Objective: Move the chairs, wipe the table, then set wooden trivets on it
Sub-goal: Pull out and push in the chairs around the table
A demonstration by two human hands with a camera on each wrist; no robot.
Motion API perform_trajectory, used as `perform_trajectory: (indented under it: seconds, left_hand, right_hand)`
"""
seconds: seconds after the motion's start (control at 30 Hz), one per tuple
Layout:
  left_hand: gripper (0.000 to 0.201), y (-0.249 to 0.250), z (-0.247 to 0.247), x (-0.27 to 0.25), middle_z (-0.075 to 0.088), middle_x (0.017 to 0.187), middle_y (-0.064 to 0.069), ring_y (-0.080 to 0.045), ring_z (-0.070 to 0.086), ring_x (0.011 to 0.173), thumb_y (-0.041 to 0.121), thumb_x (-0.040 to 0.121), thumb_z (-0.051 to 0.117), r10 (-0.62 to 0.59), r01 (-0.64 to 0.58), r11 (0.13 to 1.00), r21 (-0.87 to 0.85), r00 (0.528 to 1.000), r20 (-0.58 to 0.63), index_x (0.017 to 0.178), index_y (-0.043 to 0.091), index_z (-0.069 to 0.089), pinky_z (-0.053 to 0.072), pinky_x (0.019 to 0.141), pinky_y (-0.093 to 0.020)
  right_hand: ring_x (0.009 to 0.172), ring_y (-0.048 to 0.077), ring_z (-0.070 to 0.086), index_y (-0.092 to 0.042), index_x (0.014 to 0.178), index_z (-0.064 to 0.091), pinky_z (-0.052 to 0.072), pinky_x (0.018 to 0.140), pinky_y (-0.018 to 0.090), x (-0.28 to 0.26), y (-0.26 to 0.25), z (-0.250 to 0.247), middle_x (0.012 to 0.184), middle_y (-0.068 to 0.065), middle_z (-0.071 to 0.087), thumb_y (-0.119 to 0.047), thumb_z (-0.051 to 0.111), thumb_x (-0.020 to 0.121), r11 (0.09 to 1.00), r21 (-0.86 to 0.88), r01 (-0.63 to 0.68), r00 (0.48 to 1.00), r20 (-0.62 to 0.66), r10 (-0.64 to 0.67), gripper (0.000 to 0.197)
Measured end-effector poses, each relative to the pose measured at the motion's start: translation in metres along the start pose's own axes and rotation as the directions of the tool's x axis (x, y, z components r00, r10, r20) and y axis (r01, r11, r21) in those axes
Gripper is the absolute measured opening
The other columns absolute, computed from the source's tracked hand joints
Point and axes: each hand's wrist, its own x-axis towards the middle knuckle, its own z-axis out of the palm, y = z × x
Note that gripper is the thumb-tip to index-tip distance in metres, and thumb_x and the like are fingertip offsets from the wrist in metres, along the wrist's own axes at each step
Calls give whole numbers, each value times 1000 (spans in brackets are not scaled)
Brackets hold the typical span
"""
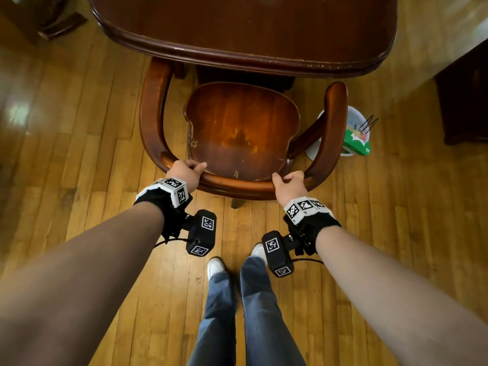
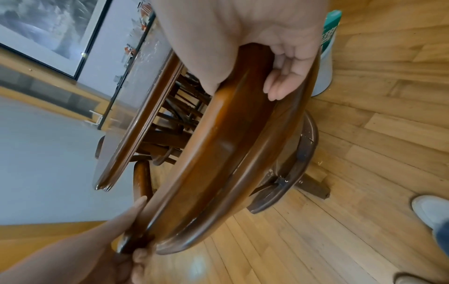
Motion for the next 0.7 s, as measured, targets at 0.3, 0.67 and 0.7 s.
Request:
perform_trajectory:
  seconds: [0.3,0.67,0.7]
  left_hand:
    - [42,-3,19,-10,63,110,-10,-28,58,98,45,94,48,36,-37,998,49,999,5,121,16,61,40,78,-31]
    - [36,-18,16,-22,60,121,-10,-20,51,87,40,97,43,92,-95,982,165,995,25,127,22,54,38,74,-29]
    - [36,-18,16,-24,60,121,-10,-21,52,89,39,97,44,93,-95,982,164,995,23,128,22,53,38,75,-29]
  right_hand:
    - [74,25,53,-15,118,41,38,69,30,7,5,-19,96,7,56,-44,48,94,998,-62,13,1000,-5,-13,38]
    - [96,29,60,-29,134,37,54,89,46,-5,16,-28,103,3,50,-49,43,95,995,-81,58,989,139,-46,44]
    - [93,28,61,-31,133,37,55,87,46,-7,18,-30,102,3,52,-50,43,94,992,-108,71,989,139,-55,44]
